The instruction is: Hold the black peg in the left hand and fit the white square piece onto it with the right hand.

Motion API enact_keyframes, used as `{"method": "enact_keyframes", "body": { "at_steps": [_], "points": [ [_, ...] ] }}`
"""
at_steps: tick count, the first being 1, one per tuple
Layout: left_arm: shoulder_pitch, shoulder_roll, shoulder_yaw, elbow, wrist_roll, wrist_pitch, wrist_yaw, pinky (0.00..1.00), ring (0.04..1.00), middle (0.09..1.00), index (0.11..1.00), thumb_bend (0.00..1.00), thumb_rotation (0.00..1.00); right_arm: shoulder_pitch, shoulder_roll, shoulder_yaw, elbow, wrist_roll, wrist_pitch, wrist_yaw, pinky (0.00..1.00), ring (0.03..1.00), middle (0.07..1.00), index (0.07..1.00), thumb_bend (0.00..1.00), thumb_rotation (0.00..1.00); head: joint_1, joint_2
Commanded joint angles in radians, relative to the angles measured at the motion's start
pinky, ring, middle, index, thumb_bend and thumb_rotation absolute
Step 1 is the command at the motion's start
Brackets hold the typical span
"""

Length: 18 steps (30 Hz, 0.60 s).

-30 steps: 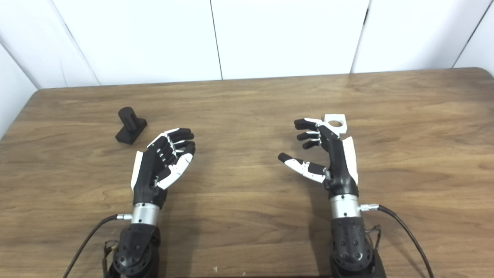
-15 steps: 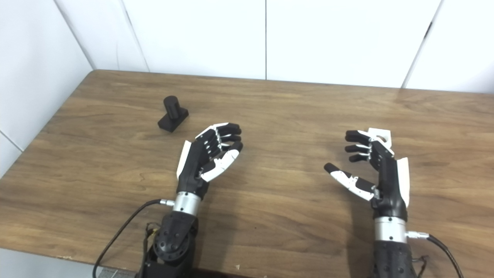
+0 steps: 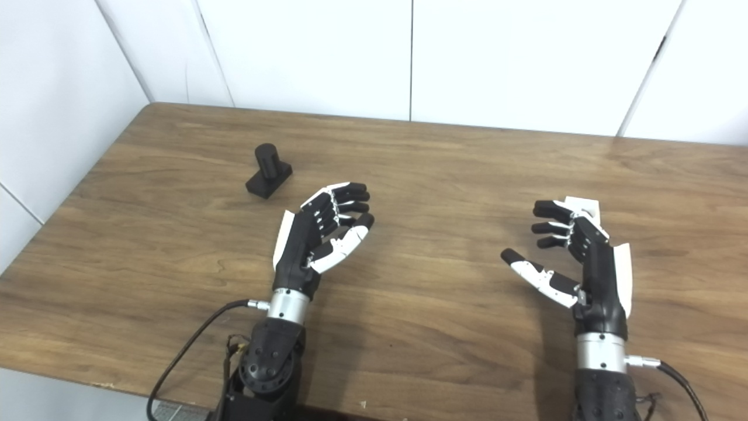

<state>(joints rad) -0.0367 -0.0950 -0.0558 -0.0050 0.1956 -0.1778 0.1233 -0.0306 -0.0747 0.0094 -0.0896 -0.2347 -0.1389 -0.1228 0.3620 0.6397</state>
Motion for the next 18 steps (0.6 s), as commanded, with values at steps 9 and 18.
{"method": "enact_keyframes", "body": {
  "at_steps": [9, 18],
  "points": [
    [-0.047, 0.082, 0.033, -0.076, 0.084, 0.072, 0.004, 0.57, 0.682, 0.707, 0.684, 0.63, 0.03, -0.013, -0.027, -0.021, 0.0, 0.008, -0.02, 0.006, 0.51, 0.609, 0.687, 0.671, 0.66, 0.07, 0.001, 0.003],
    [-0.076, 0.144, 0.027, -0.102, 0.183, 0.135, 0.007, 0.58, 0.694, 0.704, 0.673, 0.64, 0.04, -0.018, -0.033, -0.027, 0.003, 0.005, -0.02, 0.005, 0.5, 0.596, 0.685, 0.665, 0.66, 0.06, 0.005, 0.002]
  ]
}}
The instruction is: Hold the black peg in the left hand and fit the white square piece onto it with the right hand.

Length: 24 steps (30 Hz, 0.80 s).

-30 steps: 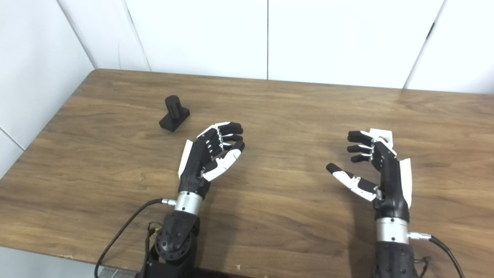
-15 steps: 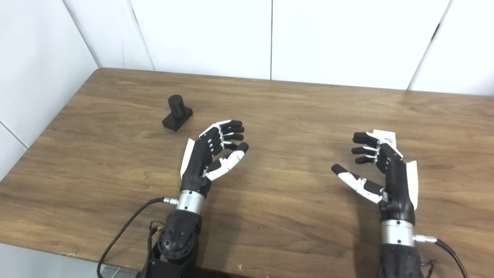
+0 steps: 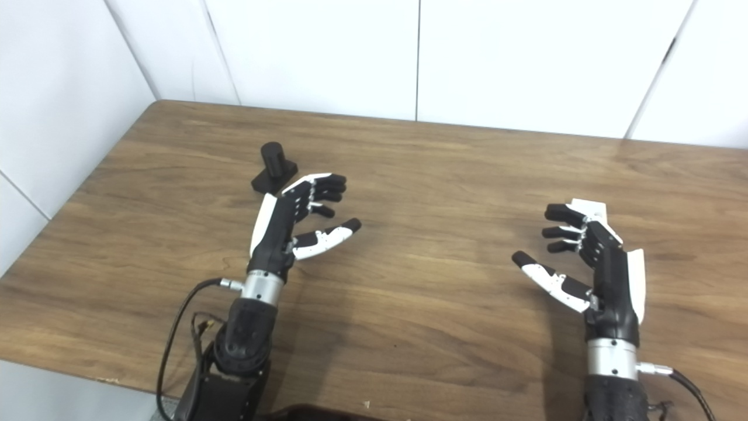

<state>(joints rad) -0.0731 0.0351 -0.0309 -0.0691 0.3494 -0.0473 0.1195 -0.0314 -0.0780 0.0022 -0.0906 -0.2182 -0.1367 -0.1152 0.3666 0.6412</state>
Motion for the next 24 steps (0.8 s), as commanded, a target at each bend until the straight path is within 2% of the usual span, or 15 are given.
{"method": "enact_keyframes", "body": {
  "at_steps": [1, 5, 12, 18, 24],
  "points": [
    [-0.043, 0.019, 0.003, -0.039, 0.042, 0.01, 0.015, 0.59, 0.698, 0.704, 0.672, 0.64, 0.05, -0.017, -0.03, -0.02, 0.003, -0.014, -0.02, -0.003, 0.5, 0.599, 0.686, 0.666, 0.66, 0.06, 0.0, 0.0],
    [-0.051, 0.03, 0.007, -0.052, 0.099, 0.051, 0.028, 0.63, 0.726, 0.72, 0.677, 0.66, 0.12, -0.019, -0.033, -0.021, 0.006, -0.012, -0.025, -0.003, 0.5, 0.603, 0.688, 0.667, 0.66, 0.06, 0.002, 0.0],
    [-0.075, 0.046, 0.024, -0.059, 0.187, 0.092, 0.07, 0.64, 0.753, 0.753, 0.681, 0.67, 0.14, -0.02, -0.04, -0.023, 0.005, -0.019, -0.012, -0.001, 0.51, 0.611, 0.69, 0.669, 0.66, 0.07, 0.004, -0.001],
    [-0.114, 0.075, 0.04, -0.044, 0.236, 0.11, 0.095, 0.64, 0.754, 0.756, 0.675, 0.66, 0.16, -0.024, -0.044, -0.028, 0.01, -0.004, -0.022, 0.001, 0.51, 0.603, 0.684, 0.666, 0.66, 0.06, 0.004, -0.001],
    [-0.136, 0.091, 0.059, -0.061, 0.229, 0.126, 0.097, 0.65, 0.757, 0.762, 0.675, 0.66, 0.16, -0.023, -0.046, -0.031, 0.02, -0.013, -0.028, -0.004, 0.5, 0.599, 0.68, 0.662, 0.66, 0.06, 0.007, -0.001]
  ]
}}
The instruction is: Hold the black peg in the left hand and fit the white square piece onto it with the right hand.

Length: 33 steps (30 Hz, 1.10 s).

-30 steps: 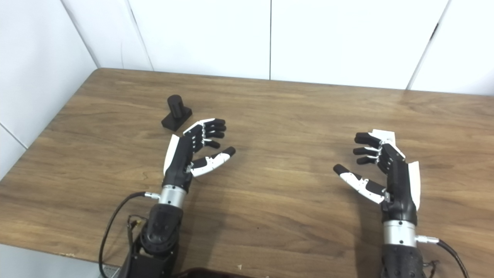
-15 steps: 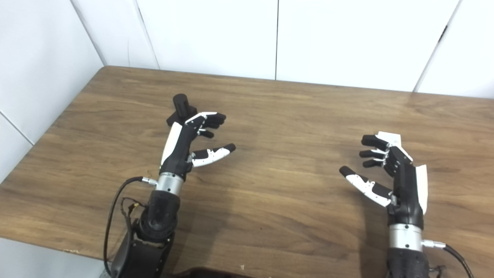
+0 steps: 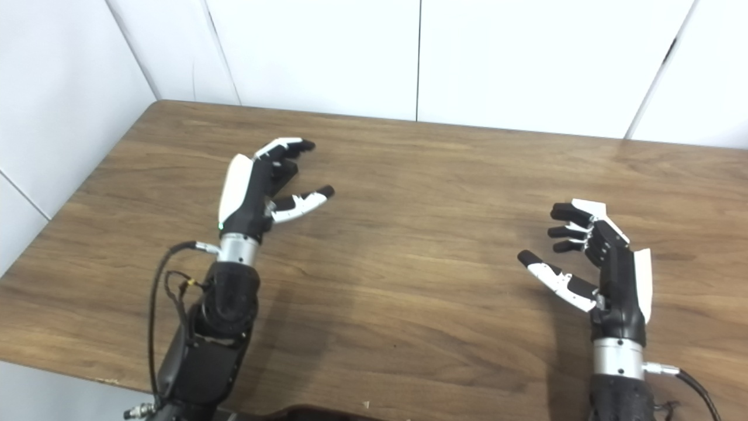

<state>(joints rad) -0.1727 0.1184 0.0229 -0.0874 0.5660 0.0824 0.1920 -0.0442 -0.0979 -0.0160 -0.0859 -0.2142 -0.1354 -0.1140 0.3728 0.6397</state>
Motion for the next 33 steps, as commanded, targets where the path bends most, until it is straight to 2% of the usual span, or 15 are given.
{"method": "enact_keyframes", "body": {
  "at_steps": [1, 7, 18, 28, 33],
  "points": [
    [-0.038, 0.008, 0.006, -0.045, 0.021, -0.002, 0.031, 0.64, 0.756, 0.764, 0.676, 0.66, 0.18, -0.009, -0.026, -0.012, 0.015, -0.018, -0.029, -0.006, 0.5, 0.6, 0.681, 0.661, 0.66, 0.06, 0.001, 0.001],
    [-0.049, 0.024, -0.002, -0.045, 0.13, 0.032, 0.079, 0.62, 0.781, 0.798, 0.682, 0.69, 0.25, -0.004, -0.02, -0.013, 0.01, -0.01, -0.011, -0.004, 0.5, 0.601, 0.685, 0.664, 0.67, 0.05, 0.007, 0.0],
    [-0.083, 0.053, 0.001, -0.04, 0.212, 0.1, 0.083, 0.61, 0.807, 0.828, 0.684, 0.71, 0.29, -0.006, -0.03, -0.015, 0.025, -0.011, -0.034, -0.005, 0.51, 0.61, 0.69, 0.673, 0.66, 0.04, 0.0, -0.002],
    [-0.129, 0.095, -0.026, -0.008, 0.288, 0.165, 0.083, 0.64, 0.814, 0.834, 0.687, 0.74, 0.31, -0.002, -0.034, -0.021, 0.018, -0.01, -0.022, -0.004, 0.51, 0.607, 0.687, 0.673, 0.66, 0.06, 0.0, -0.001],
    [-0.155, 0.102, -0.031, 0.031, 0.311, 0.219, 0.079, 0.71, 0.849, 0.86, 0.698, 0.76, 0.35, -0.002, -0.027, -0.018, 0.003, -0.013, -0.006, -0.003, 0.5, 0.602, 0.685, 0.671, 0.66, 0.05, -0.006, -0.002]
  ]
}}
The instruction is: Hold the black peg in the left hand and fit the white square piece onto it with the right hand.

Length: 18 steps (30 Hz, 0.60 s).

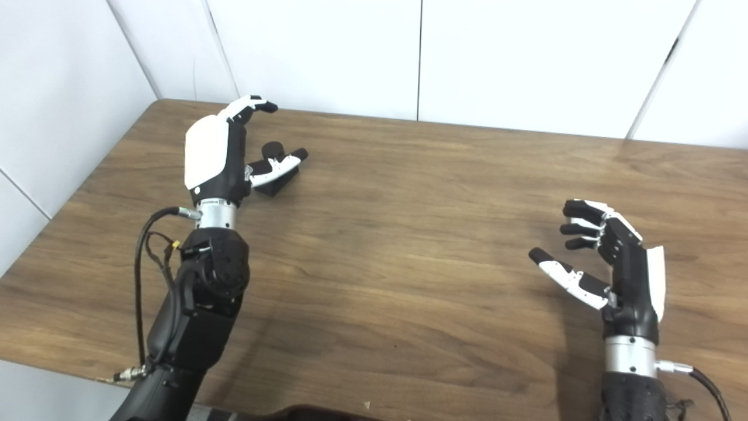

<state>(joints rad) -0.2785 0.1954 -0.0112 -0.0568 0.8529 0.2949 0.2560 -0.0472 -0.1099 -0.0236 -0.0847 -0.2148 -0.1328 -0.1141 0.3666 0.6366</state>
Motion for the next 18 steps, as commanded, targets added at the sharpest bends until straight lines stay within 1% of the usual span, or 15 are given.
{"method": "enact_keyframes", "body": {
  "at_steps": [1, 7, 10, 11, 13, 16, 18],
  "points": [
    [-0.053, 0.027, 0.003, 0.011, 0.023, 0.013, 0.016, 0.72, 0.856, 0.865, 0.7, 0.76, 0.36, 0.002, -0.014, -0.01, 0.001, -0.012, -0.009, -0.003, 0.5, 0.601, 0.685, 0.671, 0.66, 0.06, 0.001, 0.002],
    [-0.074, 0.043, 0.001, 0.074, 0.024, 0.037, 0.029, 0.77, 0.857, 0.862, 0.693, 0.78, 0.37, 0.005, -0.011, -0.009, -0.004, -0.012, -0.012, -0.003, 0.5, 0.598, 0.685, 0.67, 0.66, 0.07, -0.001, 0.002],
    [-0.081, 0.045, 0.0, 0.091, 0.023, 0.051, 0.029, 0.82, 0.868, 0.867, 0.689, 0.78, 0.37, 0.007, -0.01, -0.009, -0.006, -0.014, -0.01, -0.005, 0.51, 0.611, 0.69, 0.671, 0.67, 0.07, 0.0, 0.003],
    [-0.084, 0.044, -0.001, 0.095, 0.028, 0.061, 0.027, 0.86, 0.879, 0.873, 0.687, 0.78, 0.38, 0.007, -0.01, -0.009, -0.007, -0.016, -0.008, -0.005, 0.51, 0.614, 0.691, 0.672, 0.67, 0.08, -0.002, 0.004],
    [-0.09, 0.045, -0.008, 0.104, 0.044, 0.085, 0.025, 0.88, 0.888, 0.878, 0.686, 0.79, 0.4, 0.008, -0.009, -0.01, -0.009, -0.01, -0.005, -0.003, 0.52, 0.619, 0.694, 0.674, 0.67, 0.09, -0.002, 0.004],
    [-0.104, 0.05, -0.028, 0.126, 0.083, 0.131, 0.024, 0.91, 0.903, 0.889, 0.689, 0.8, 0.41, 0.007, -0.012, -0.011, -0.003, -0.012, -0.015, -0.005, 0.51, 0.615, 0.693, 0.674, 0.67, 0.09, -0.003, 0.004],
    [-0.112, 0.053, -0.039, 0.144, 0.101, 0.153, 0.029, 0.9, 0.911, 0.897, 0.687, 0.81, 0.42, 0.008, -0.014, -0.012, -0.001, -0.012, -0.017, -0.005, 0.51, 0.614, 0.694, 0.675, 0.67, 0.08, -0.005, 0.005]
  ]
}}
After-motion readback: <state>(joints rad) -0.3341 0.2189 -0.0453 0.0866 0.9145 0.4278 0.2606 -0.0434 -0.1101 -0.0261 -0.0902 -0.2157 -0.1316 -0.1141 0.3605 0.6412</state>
